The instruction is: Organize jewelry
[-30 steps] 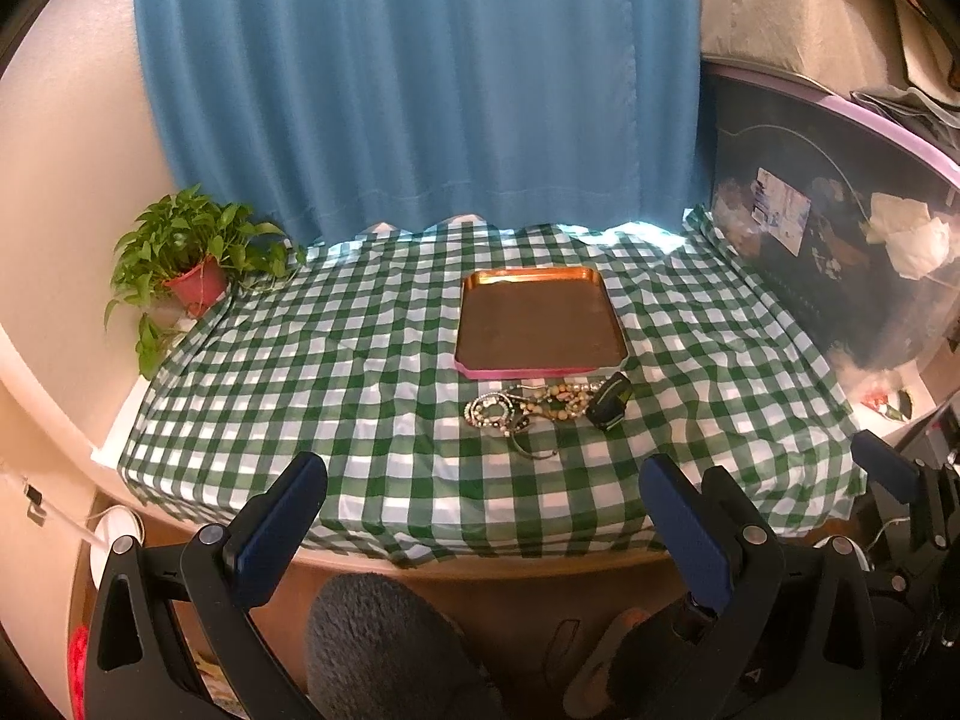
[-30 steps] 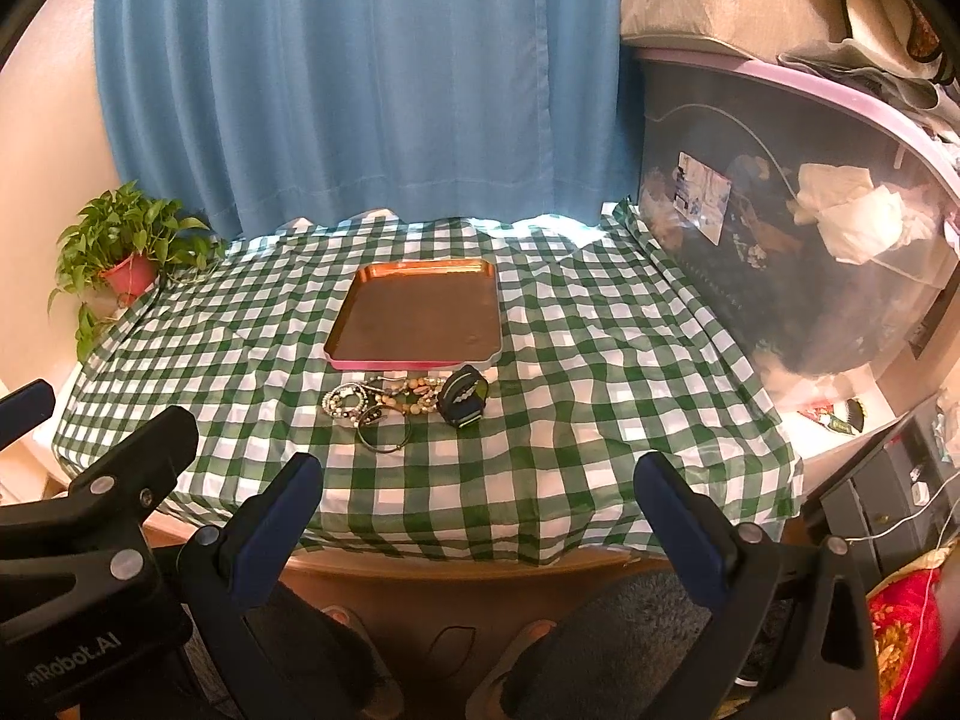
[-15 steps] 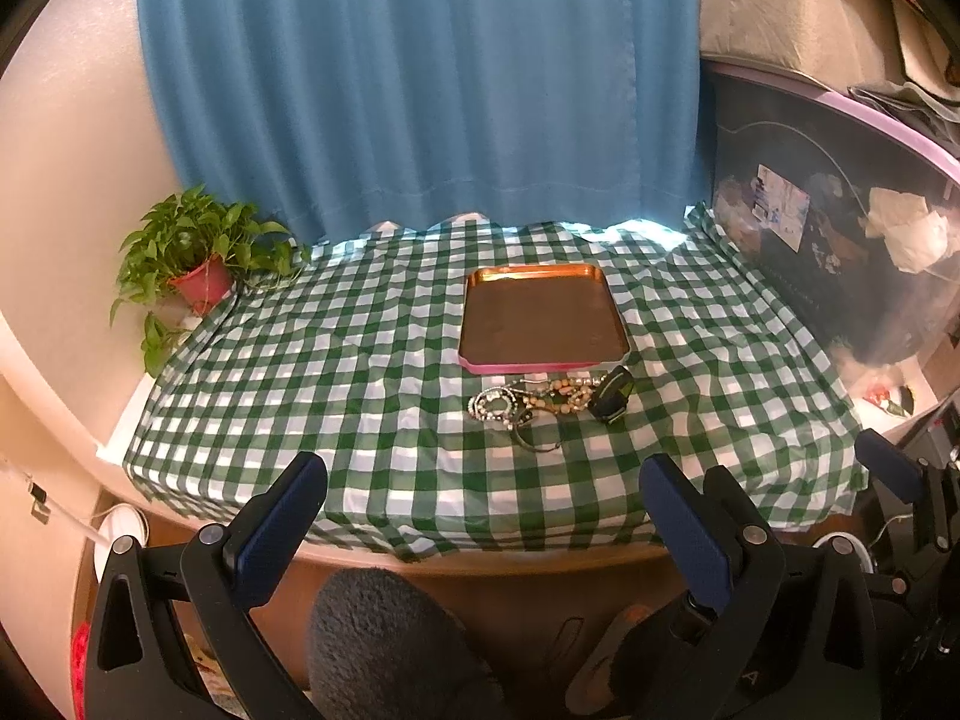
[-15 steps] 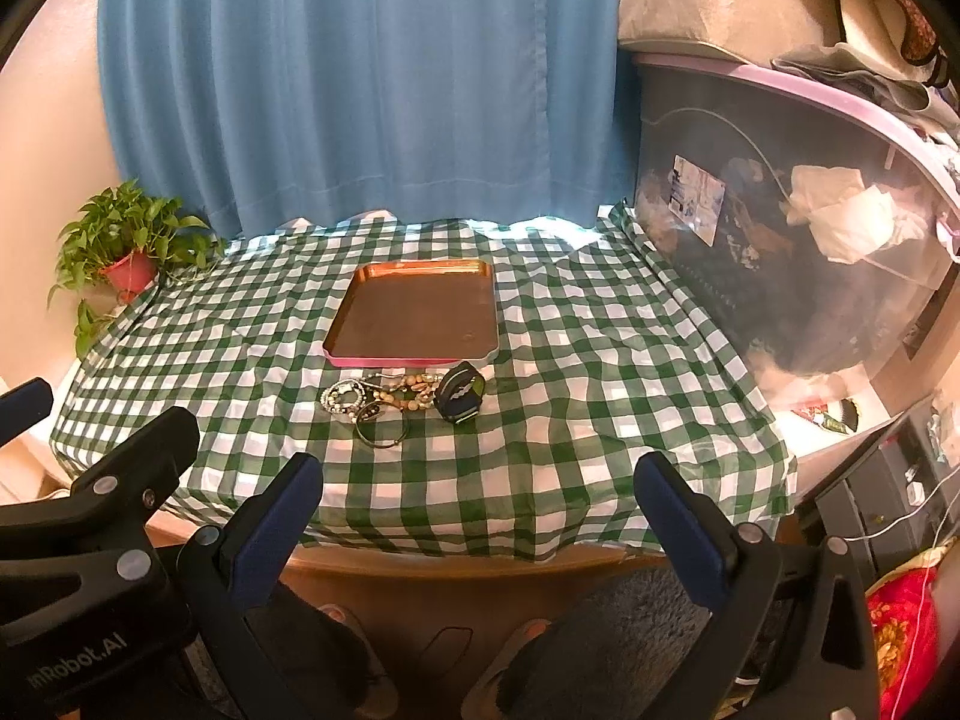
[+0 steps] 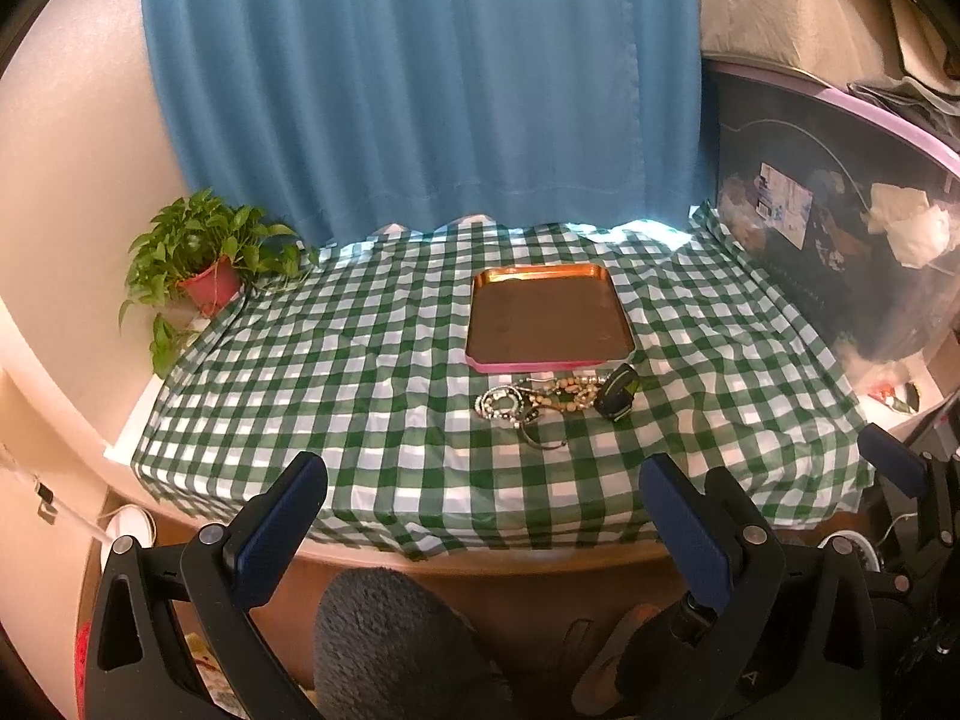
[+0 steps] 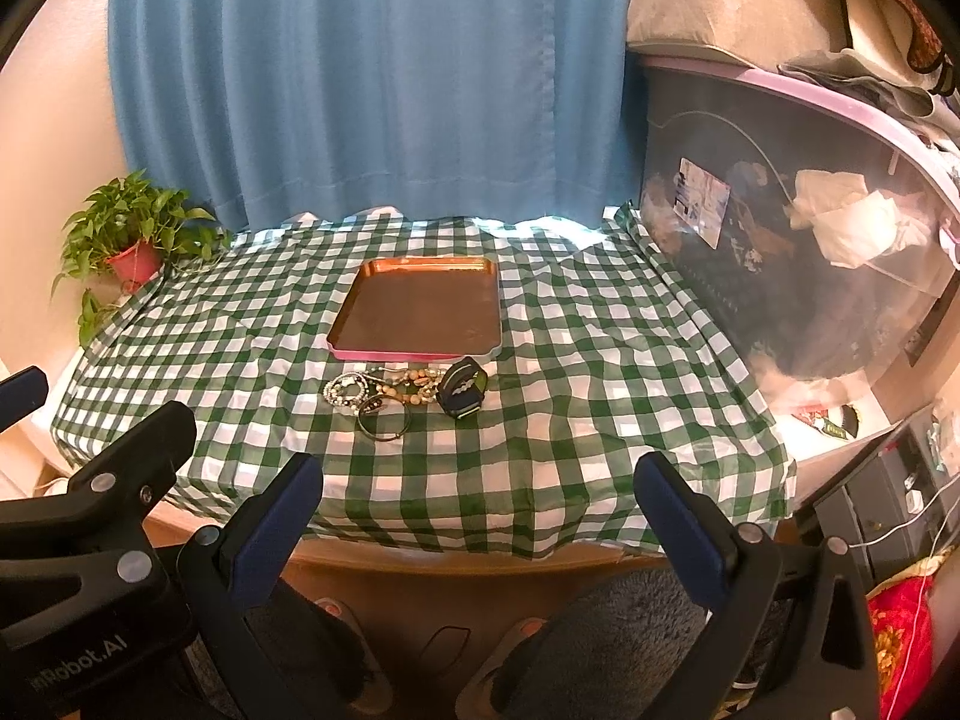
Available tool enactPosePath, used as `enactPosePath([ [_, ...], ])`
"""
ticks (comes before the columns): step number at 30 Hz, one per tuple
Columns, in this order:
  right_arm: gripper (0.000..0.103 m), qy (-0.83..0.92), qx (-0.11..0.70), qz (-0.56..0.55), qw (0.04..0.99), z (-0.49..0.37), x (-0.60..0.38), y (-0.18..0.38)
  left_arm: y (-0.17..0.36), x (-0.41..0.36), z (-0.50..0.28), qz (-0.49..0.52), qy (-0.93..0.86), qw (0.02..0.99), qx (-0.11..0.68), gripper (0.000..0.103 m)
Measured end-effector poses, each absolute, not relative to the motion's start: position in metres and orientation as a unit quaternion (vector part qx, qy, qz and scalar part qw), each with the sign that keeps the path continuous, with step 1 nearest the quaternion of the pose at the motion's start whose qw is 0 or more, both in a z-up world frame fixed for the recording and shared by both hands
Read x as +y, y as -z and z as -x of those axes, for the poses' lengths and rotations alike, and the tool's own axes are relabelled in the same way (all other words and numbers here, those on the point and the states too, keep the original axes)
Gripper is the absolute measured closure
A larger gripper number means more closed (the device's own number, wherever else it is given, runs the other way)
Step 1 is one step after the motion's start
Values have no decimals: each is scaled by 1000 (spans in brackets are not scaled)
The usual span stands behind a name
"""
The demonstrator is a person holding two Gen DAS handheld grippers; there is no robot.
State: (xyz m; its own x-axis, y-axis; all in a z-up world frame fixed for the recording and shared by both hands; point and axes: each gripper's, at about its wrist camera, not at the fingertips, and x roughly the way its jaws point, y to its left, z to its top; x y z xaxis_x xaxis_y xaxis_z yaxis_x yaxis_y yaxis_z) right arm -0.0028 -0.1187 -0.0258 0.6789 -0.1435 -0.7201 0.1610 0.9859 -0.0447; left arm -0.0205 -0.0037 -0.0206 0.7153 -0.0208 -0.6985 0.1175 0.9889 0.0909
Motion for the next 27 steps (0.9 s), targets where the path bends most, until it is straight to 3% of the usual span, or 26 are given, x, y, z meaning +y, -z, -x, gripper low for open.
enactPosePath([
  [16, 0, 69, 409, -23, 909, -15, -114, 41, 48, 10, -9, -55, 32, 918, 391, 0],
  [24, 0, 49, 412, 10, 910, -38, -120, 86, 107, 28, -43, -64, 7, 921, 384, 0],
  [27, 0, -16, 390, -27, 920, -43, -140, 104, 137, 31, -62, -85, 14, 916, 391, 0],
])
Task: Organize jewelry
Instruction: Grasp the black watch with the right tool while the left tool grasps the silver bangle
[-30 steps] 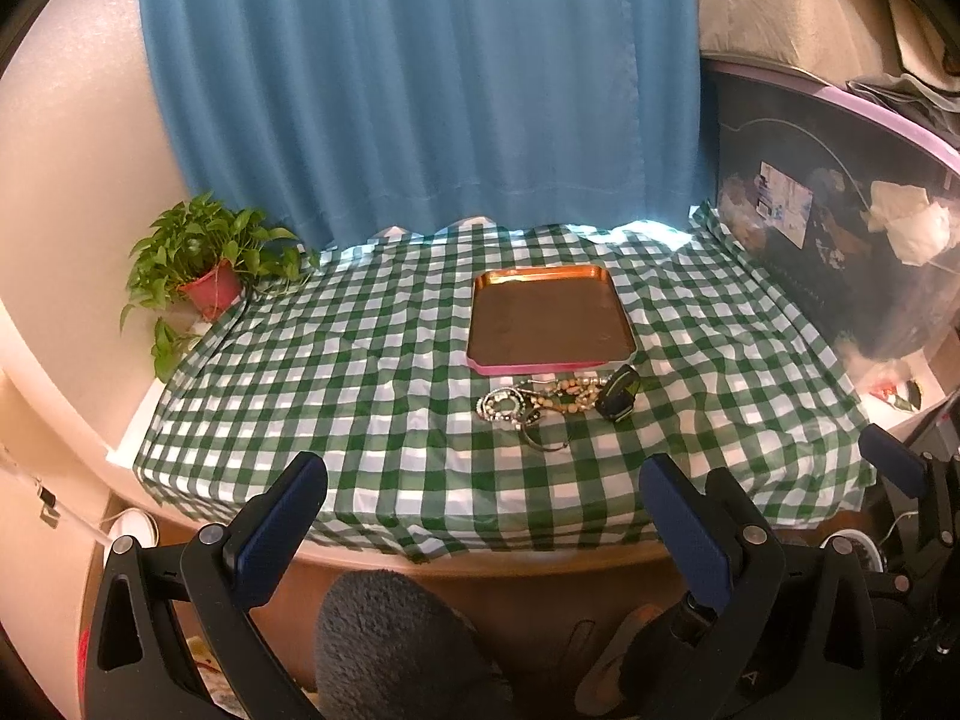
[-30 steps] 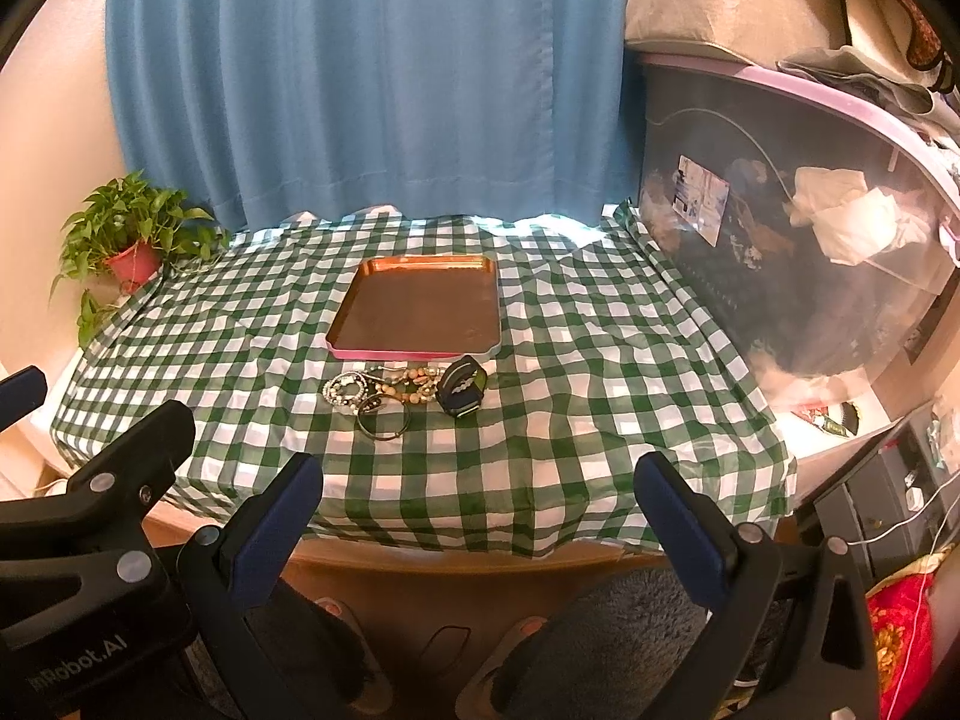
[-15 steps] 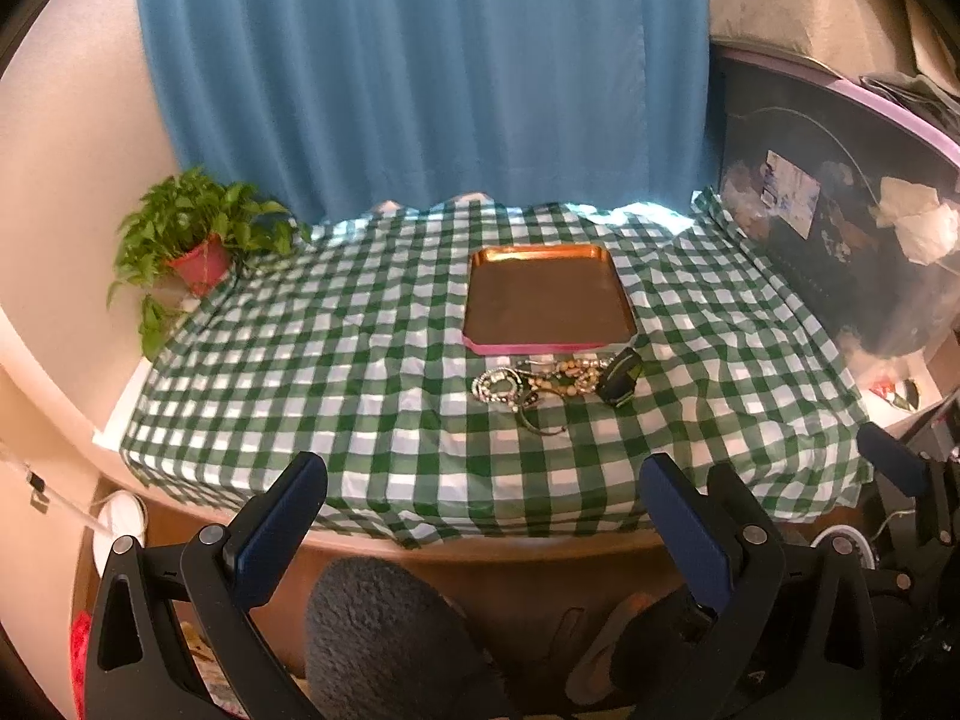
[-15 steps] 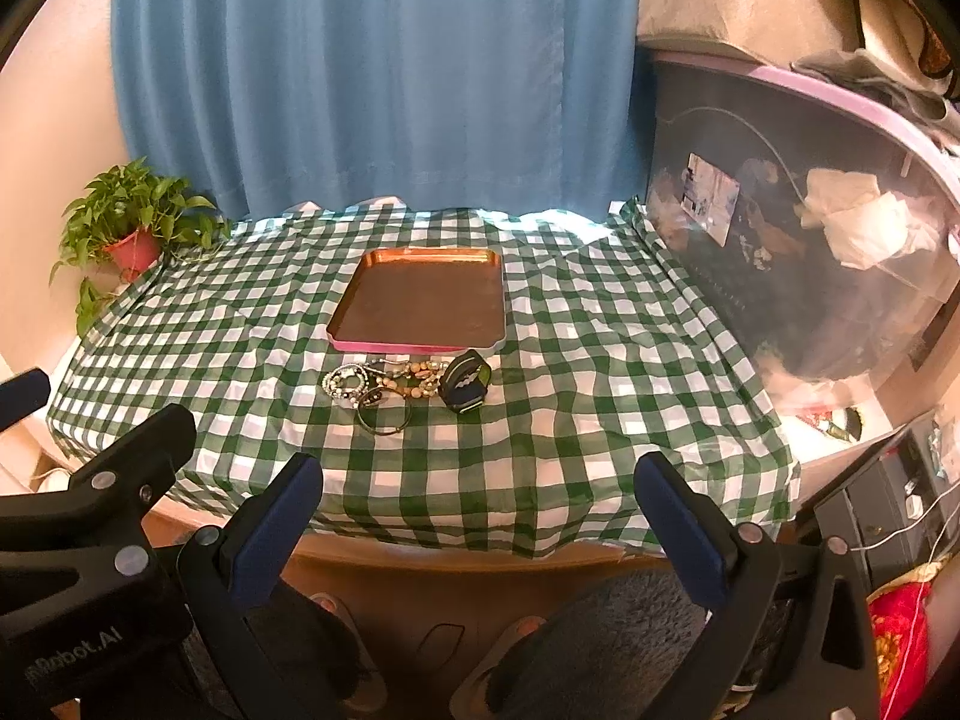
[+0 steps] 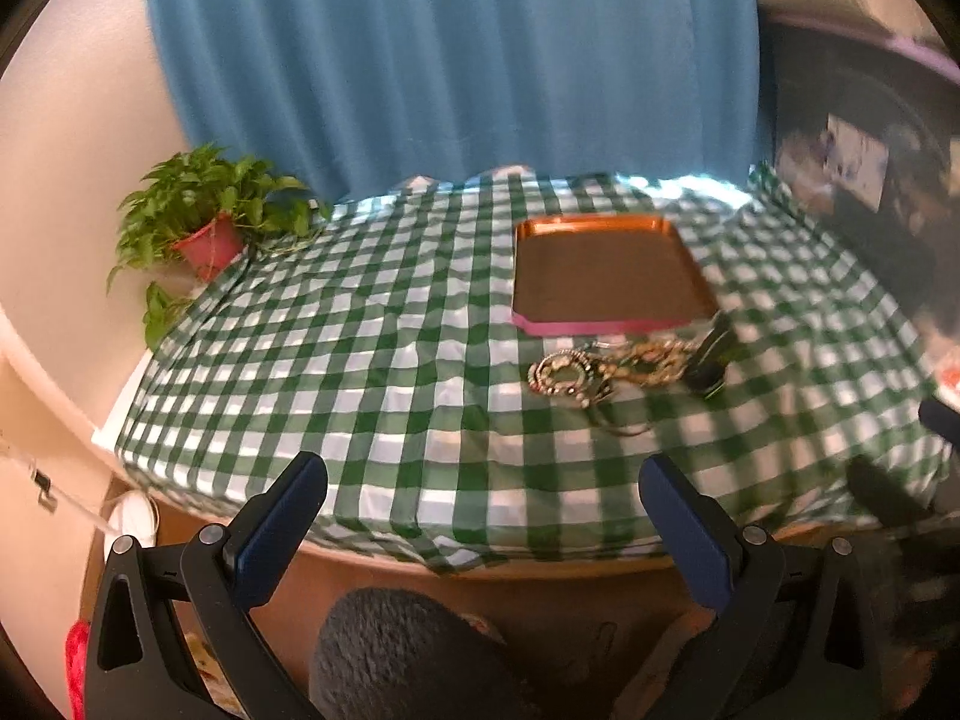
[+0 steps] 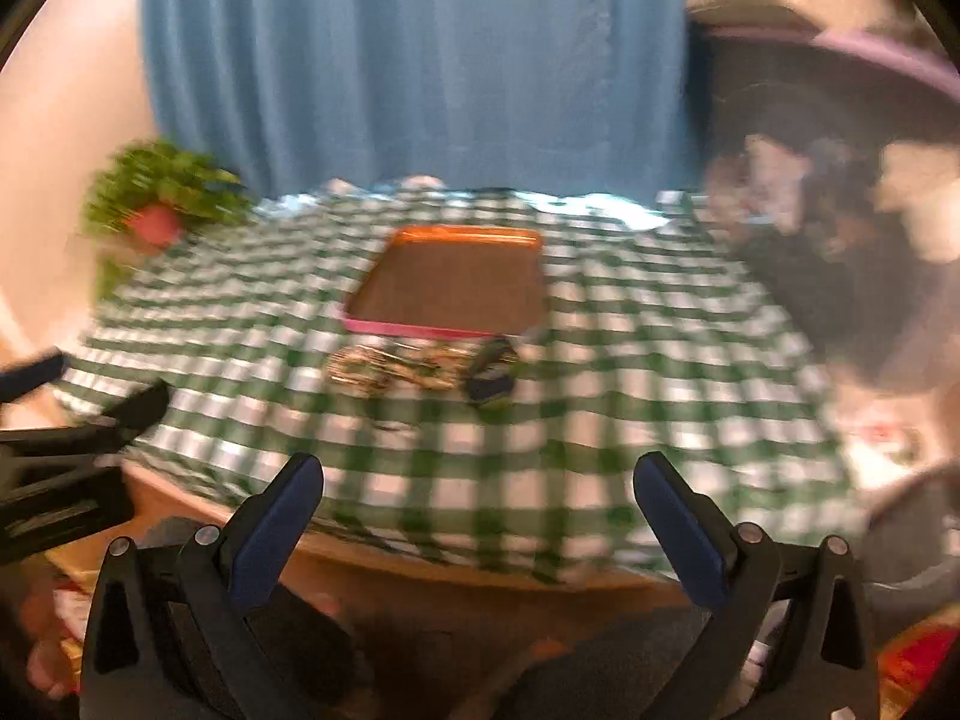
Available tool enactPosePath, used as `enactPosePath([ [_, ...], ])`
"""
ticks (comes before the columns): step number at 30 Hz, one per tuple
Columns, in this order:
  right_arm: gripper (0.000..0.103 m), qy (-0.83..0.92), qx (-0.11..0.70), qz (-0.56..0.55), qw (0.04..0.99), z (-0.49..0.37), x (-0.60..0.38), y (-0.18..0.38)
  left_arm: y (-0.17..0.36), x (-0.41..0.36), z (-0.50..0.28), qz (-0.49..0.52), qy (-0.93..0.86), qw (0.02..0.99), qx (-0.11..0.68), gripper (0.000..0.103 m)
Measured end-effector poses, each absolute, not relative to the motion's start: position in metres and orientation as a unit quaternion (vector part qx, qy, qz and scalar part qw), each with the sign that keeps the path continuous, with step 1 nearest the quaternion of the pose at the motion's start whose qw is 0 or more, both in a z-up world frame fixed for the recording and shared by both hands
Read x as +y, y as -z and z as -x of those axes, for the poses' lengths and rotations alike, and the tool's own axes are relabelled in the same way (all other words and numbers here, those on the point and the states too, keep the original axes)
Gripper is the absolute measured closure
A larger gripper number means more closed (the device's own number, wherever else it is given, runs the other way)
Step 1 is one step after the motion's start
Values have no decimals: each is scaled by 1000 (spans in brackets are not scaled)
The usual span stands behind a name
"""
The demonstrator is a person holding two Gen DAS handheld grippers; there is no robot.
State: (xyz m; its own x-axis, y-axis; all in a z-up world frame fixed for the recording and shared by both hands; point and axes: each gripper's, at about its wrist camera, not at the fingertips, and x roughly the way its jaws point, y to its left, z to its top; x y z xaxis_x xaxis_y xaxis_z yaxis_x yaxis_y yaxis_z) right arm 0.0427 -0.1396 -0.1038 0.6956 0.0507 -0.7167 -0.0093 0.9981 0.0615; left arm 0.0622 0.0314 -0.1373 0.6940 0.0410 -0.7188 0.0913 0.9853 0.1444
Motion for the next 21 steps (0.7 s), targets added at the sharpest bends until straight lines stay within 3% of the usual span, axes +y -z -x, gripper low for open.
enactPosePath([
  [3, 0, -53, 389, -74, 917, -54, -162, 122, 166, 33, -82, -100, 55, 906, 408, 0],
  [6, 4, -42, 400, -79, 912, -74, -179, 141, 185, 45, -108, -46, 61, 899, 432, 0],
  [12, 40, -63, 423, -144, 892, -108, -206, 176, 220, 37, -157, -31, 76, 885, 458, 1],
  [16, 61, -71, 441, -141, 884, -140, -208, 199, 243, 18, -188, -17, 118, 862, 493, 10],
  [21, 64, -108, 469, -178, 859, -177, -207, 224, 274, -5, -209, -9, 161, 836, 525, 26],
])
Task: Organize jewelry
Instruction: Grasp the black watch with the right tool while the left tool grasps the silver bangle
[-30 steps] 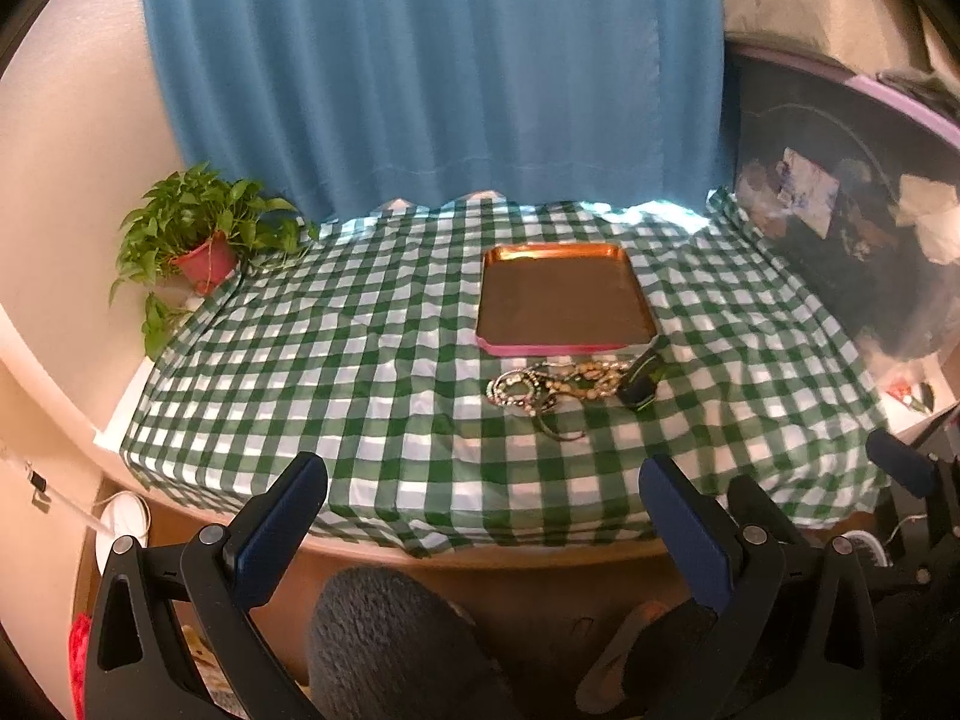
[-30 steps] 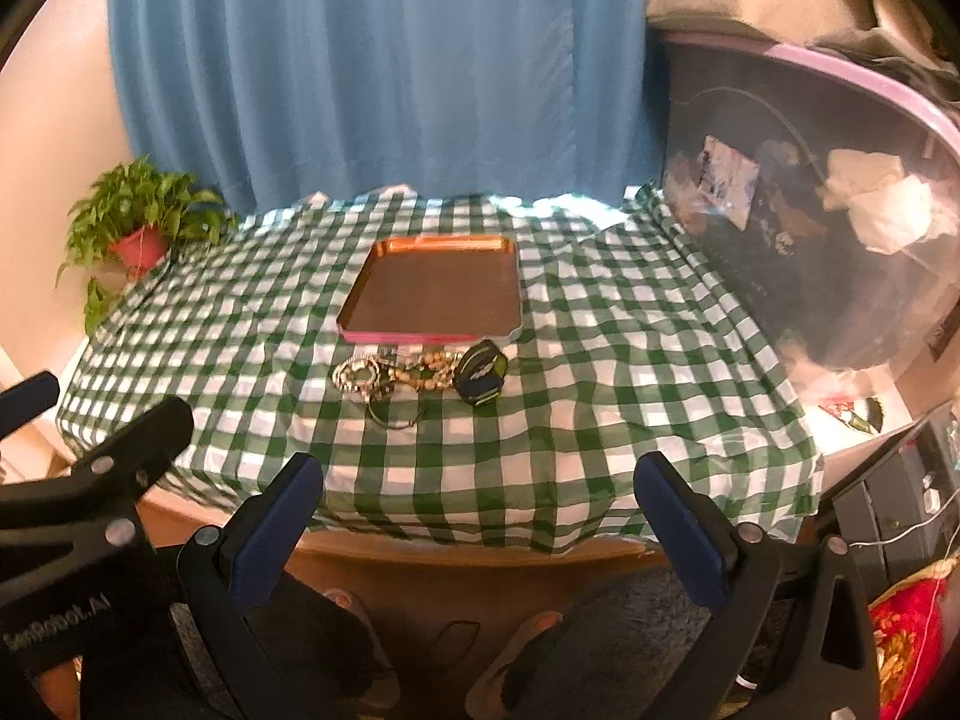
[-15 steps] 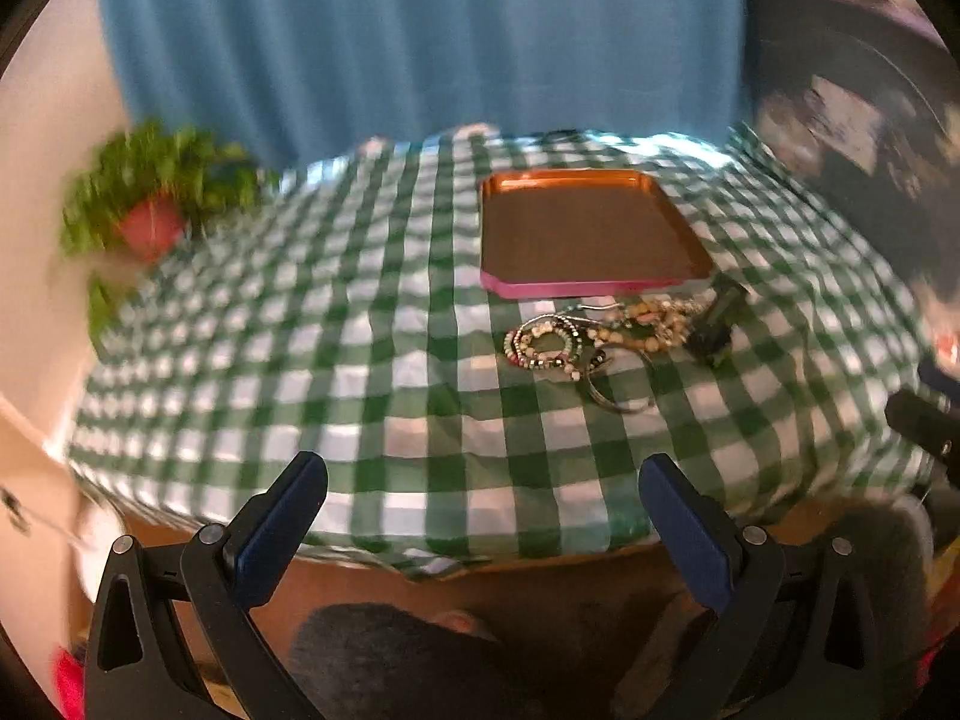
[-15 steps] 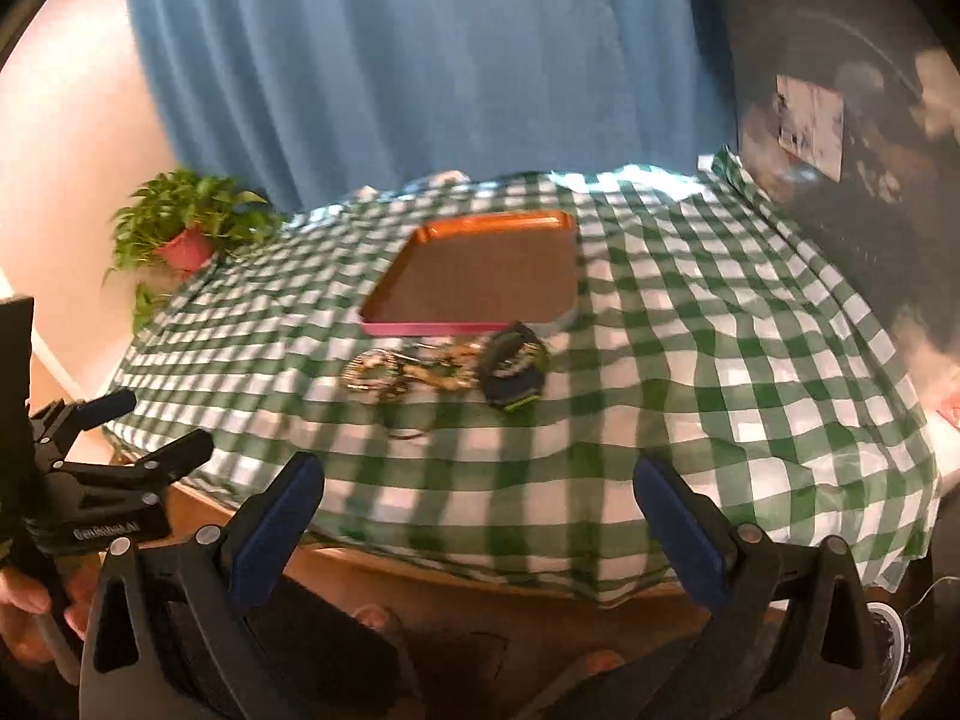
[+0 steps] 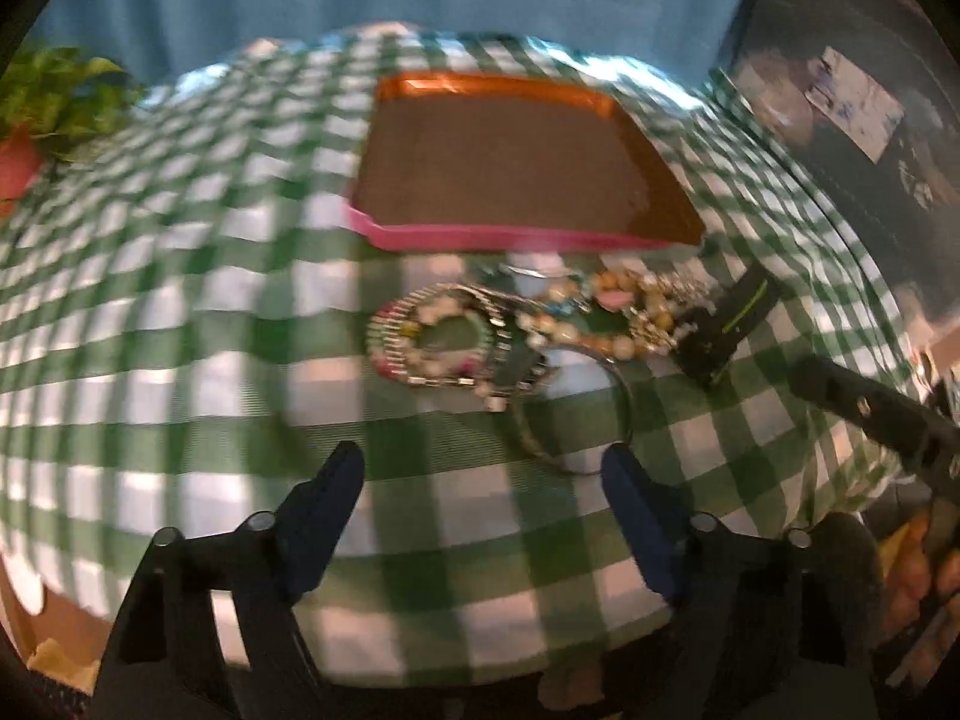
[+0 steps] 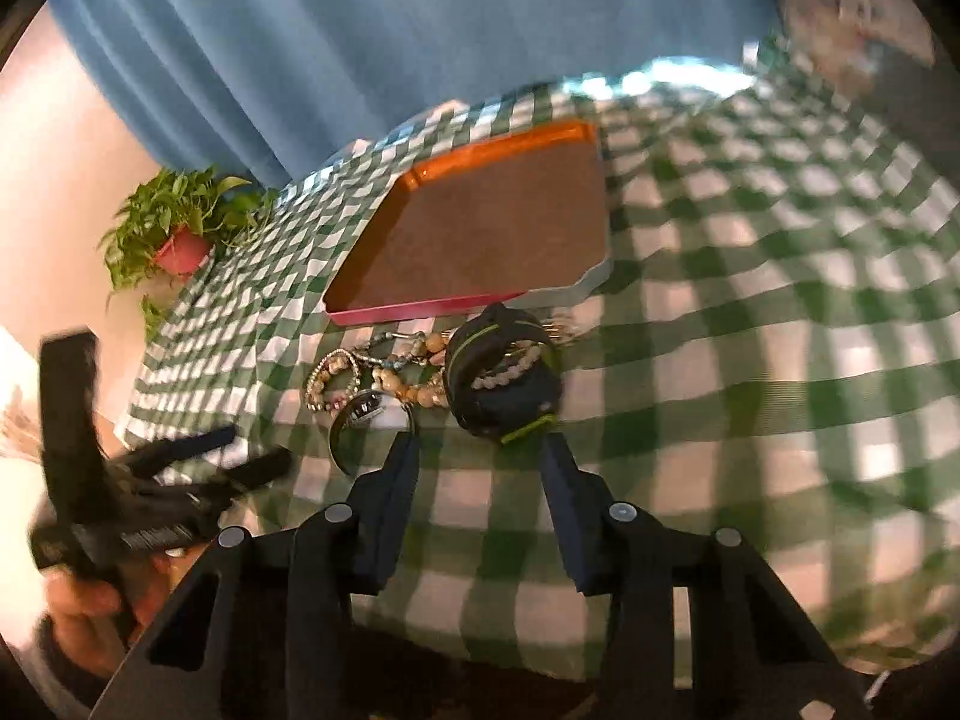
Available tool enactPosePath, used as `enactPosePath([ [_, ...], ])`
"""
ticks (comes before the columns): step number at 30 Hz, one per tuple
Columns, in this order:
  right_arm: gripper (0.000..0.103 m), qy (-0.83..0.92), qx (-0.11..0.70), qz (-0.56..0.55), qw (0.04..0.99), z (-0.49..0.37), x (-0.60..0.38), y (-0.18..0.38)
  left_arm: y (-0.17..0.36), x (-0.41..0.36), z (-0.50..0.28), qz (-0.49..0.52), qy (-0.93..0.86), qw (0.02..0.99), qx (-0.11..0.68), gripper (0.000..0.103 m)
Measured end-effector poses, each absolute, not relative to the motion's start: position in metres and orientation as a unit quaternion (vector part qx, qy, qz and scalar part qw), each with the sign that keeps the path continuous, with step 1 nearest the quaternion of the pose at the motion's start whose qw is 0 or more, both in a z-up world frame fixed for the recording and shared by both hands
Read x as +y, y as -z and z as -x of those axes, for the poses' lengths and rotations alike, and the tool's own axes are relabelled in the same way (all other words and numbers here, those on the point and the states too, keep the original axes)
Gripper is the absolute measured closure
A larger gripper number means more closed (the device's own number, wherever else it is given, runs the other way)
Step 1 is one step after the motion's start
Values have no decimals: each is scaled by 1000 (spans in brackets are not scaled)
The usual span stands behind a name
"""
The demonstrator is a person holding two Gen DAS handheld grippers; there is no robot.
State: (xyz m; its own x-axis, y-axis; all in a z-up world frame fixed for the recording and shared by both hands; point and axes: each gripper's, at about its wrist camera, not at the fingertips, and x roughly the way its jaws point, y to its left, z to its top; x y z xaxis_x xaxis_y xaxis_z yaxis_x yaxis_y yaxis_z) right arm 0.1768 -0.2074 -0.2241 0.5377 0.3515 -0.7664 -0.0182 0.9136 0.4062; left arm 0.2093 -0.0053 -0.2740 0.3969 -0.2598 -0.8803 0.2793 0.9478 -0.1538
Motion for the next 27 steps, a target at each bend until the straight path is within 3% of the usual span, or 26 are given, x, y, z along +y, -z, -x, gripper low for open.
enactPosePath([
  [2, 67, -110, 471, -182, 856, -186, -207, 230, 284, -10, -212, -6, 163, 833, 528, 36],
  [5, 69, -122, 477, -184, 851, -200, -201, 238, 289, -16, -214, -16, 159, 840, 519, 58],
  [6, 69, -126, 480, -185, 848, -204, -200, 241, 291, -20, -217, -25, 159, 839, 519, 80],
  [7, 71, -130, 480, -189, 847, -208, -198, 243, 293, -22, -218, -26, 161, 837, 523, 88],
  [12, 81, -145, 464, -187, 854, -218, -189, 244, 292, -18, -219, -23, 165, 836, 523, 97],
  [13, 93, -145, 462, -179, 857, -221, -188, 244, 291, -13, -218, -18, 162, 836, 524, 97],
  [23, 94, -136, 475, -133, 859, -194, -200, 230, 283, 12, -193, -11, 165, 821, 546, 93],
  [24, 94, -135, 478, -134, 857, -192, -200, 231, 282, 13, -193, 1, 165, 820, 547, 86],
  [26, 91, -135, 486, -132, 853, -191, -200, 238, 279, 12, -192, 18, 166, 821, 546, 61],
  [27, 90, -132, 486, -133, 854, -190, -200, 240, 277, 11, -190, 19, 166, 823, 543, 35],
])
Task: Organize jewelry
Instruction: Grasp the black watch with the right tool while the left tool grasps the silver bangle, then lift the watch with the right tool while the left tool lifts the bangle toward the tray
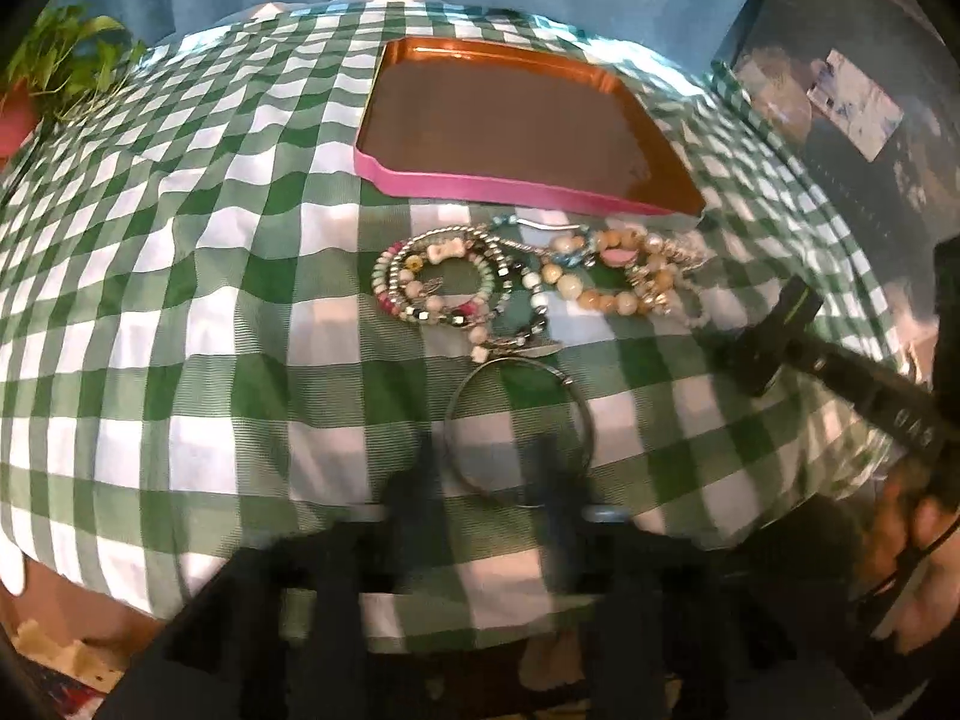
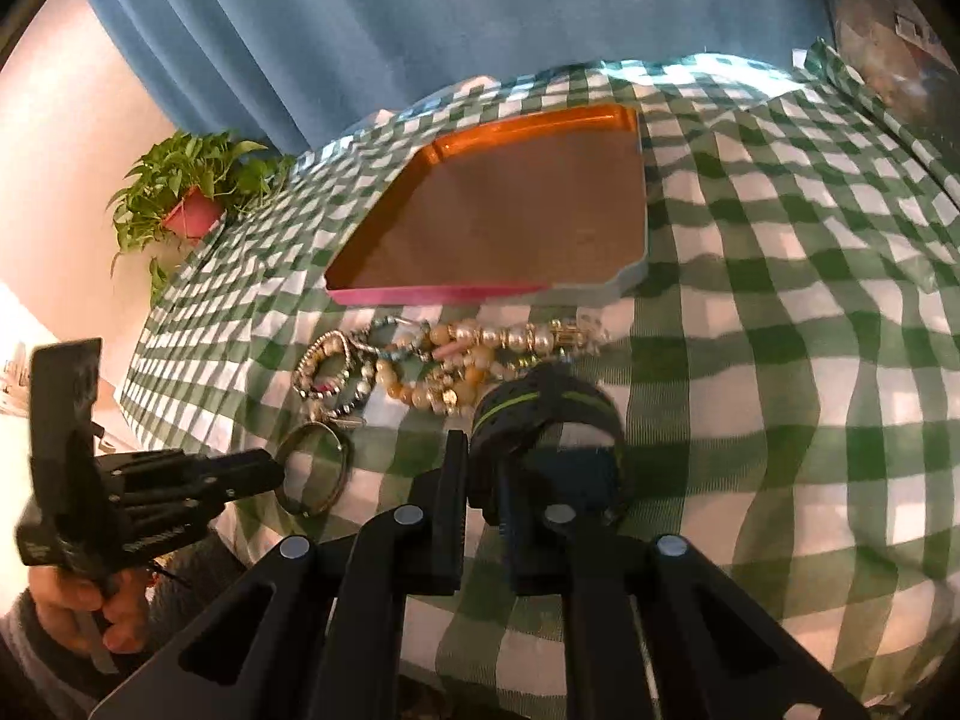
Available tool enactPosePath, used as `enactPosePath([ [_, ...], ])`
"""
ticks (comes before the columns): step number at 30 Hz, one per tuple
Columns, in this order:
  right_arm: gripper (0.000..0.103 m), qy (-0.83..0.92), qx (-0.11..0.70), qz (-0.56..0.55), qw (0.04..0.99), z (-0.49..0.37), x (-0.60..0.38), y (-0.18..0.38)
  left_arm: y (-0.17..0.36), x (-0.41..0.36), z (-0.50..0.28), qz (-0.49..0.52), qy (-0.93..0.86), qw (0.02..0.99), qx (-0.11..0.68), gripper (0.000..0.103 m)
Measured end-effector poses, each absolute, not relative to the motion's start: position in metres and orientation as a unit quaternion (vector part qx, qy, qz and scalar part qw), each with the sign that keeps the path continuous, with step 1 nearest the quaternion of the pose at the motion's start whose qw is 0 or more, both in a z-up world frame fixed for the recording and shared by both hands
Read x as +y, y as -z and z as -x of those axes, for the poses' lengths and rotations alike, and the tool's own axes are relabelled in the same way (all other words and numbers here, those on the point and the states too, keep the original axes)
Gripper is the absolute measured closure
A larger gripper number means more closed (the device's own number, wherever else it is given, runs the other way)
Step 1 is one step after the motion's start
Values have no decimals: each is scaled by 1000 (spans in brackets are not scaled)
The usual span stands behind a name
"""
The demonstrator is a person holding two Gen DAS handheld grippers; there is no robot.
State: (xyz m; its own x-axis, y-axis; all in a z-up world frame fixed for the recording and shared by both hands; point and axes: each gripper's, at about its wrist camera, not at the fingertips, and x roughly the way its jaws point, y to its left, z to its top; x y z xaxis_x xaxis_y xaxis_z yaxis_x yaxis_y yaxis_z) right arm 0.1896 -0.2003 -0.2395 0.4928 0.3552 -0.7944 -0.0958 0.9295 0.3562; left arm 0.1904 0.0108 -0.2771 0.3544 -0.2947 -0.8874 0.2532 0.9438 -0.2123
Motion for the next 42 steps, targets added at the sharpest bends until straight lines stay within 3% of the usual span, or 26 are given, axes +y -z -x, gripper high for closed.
enactPosePath([
  [1, 84, -126, 488, -136, 853, -187, -202, 242, 275, 8, -188, 16, 170, 826, 538, 23],
  [4, 44, -119, 497, -148, 847, -181, -208, 244, 266, -5, -179, -16, 187, 839, 511, 23],
  [5, 41, -114, 493, -147, 850, -178, -210, 243, 267, -8, -179, -23, 188, 840, 509, 23],
  [14, 43, -90, 485, -59, 868, -183, -205, 246, 293, -17, -192, -42, 161, 838, 519, 23],
  [19, 43, -99, 491, -63, 863, -175, -207, 248, 298, -24, -187, -83, 157, 843, 507, 23],
  [21, 42, -93, 494, -63, 862, -173, -211, 252, 299, -25, -187, -86, 164, 846, 499, 28],
  [22, 43, -88, 495, -62, 862, -174, -212, 254, 297, -25, -187, -85, 165, 849, 494, 39],
  [32, 43, -61, 493, -66, 865, -191, -212, 263, 296, -26, -189, -83, 159, 852, 492, 39],
  [35, 58, -51, 480, -55, 874, -195, -211, 265, 295, -27, -189, -78, 158, 849, 498, 39],
  [42, 62, -48, 476, -81, 875, -192, -221, 263, 284, -21, -190, -49, 150, 846, 509, 39],
])
